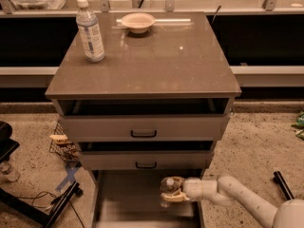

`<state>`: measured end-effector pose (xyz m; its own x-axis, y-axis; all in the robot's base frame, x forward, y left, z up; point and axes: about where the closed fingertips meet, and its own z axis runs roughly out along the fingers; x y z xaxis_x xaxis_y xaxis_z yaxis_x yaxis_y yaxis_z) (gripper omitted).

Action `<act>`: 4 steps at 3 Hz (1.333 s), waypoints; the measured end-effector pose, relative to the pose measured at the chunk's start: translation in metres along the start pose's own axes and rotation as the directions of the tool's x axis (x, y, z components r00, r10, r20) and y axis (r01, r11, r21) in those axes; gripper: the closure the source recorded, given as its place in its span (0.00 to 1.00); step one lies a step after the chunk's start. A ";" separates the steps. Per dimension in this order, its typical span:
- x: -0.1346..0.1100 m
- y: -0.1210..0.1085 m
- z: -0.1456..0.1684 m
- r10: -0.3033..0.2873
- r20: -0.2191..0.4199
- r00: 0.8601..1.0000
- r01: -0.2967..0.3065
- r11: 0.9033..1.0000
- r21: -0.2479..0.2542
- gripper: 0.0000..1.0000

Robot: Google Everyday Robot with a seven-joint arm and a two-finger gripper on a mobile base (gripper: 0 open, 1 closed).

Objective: Pick water bottle from bottom drawer and place on counter

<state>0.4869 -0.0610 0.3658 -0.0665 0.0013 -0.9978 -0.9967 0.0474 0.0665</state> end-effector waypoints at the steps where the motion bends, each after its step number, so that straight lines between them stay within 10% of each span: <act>1: -0.074 -0.011 -0.033 0.053 0.022 0.998 -0.054 0.998 0.037 1.00; 4: -0.267 -0.007 -0.093 0.015 -0.010 1.000 -0.013 0.988 0.155 1.00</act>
Offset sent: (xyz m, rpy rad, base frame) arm 0.0606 -0.0942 0.2622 -0.0192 0.0727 -0.1614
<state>0.5072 -0.1546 0.6318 -0.0821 -0.0083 -0.9966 -0.9764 0.2011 0.0788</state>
